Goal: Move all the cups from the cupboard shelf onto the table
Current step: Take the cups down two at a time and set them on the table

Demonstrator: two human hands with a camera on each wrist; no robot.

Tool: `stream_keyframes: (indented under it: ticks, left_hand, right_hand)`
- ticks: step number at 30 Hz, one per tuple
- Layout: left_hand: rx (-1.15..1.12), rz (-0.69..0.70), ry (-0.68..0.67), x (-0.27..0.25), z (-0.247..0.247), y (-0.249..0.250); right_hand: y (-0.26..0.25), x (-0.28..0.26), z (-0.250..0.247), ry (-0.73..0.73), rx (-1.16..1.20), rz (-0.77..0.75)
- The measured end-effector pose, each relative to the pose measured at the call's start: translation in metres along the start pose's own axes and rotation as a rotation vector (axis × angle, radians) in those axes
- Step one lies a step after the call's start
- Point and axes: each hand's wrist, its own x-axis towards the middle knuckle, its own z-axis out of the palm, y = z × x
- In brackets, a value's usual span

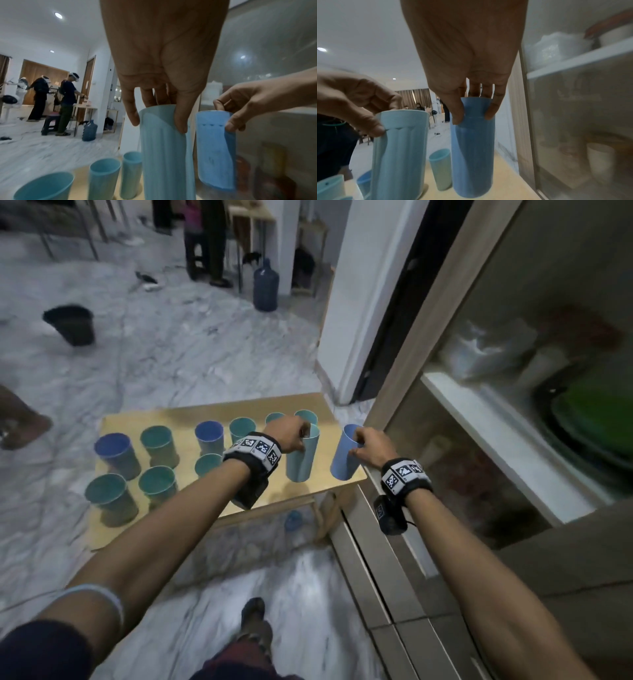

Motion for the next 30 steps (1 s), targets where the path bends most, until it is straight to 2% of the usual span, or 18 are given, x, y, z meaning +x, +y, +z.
stream_keyframes:
  ticks: [5, 13, 20, 30]
  left_hand:
    - [0.057, -0.012, -0.024, 0.039, 0.038, -0.034]
    - [0.111, -0.035, 0.009, 0.080, 0.061, -0.068]
    - [0.139, -0.100, -0.063, 0.097, 0.098, -0.074]
    - [0.142, -0.223, -0.020, 0.097, 0.128, -0.079]
  right_hand:
    - [0.011, 0.052, 0.041, -0.026, -0.039, 0.028]
    - [0.006, 0.108, 0.092, -0.109, -0.110, -0.012]
    - [0.010, 0.136, 0.130, -0.116, -0.149, -0.160]
    - [0.026, 0.164, 0.141, -0.162, -0.213, -0.329]
